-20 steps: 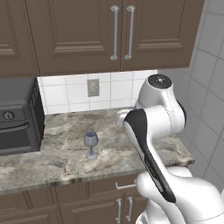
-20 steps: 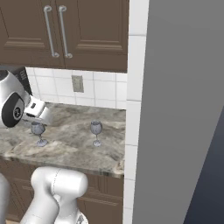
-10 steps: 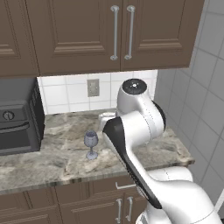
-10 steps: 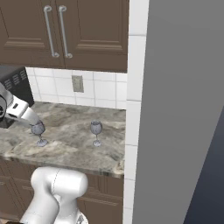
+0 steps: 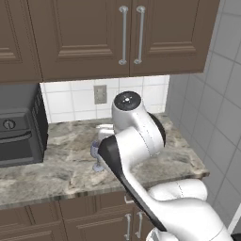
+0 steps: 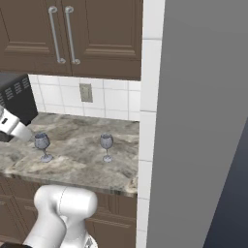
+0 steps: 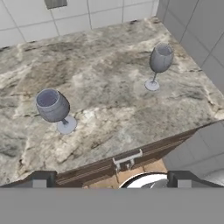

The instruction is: Retrieve the wine glasses from the counter and place one next to each plate.

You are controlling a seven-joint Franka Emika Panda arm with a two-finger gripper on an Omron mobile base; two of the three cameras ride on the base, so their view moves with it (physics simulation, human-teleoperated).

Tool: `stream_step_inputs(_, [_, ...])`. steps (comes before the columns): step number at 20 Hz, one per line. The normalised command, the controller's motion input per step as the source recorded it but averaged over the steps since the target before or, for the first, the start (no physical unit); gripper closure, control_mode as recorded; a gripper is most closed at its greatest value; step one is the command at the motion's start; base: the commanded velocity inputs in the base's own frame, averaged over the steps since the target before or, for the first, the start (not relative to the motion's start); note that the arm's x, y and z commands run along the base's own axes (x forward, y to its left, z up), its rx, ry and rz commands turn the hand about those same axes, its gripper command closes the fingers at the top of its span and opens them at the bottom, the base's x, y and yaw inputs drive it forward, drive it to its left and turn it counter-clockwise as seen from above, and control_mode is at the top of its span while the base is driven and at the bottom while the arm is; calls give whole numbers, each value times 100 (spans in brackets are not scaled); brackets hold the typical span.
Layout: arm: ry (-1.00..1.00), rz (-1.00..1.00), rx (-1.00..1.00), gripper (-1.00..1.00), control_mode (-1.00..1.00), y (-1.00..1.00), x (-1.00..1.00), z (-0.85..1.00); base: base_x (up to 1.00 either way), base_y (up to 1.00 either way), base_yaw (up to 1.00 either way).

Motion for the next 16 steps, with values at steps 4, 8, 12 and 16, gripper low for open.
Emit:
stream_step_inputs(4, [-23, -5, 0, -100, -100, 31, 0, -33, 0, 0, 0])
stream_step_inputs(8, [-27, -1, 0, -100, -100, 36, 1, -30, 0, 0, 0])
stream_step_inputs(12, [-15, 0, -1, -100, -100, 12, 0, -14, 0, 0, 0])
stream_step_inputs(16, [-13, 0, -3, -100, -100, 4, 0, -17, 0, 0, 0])
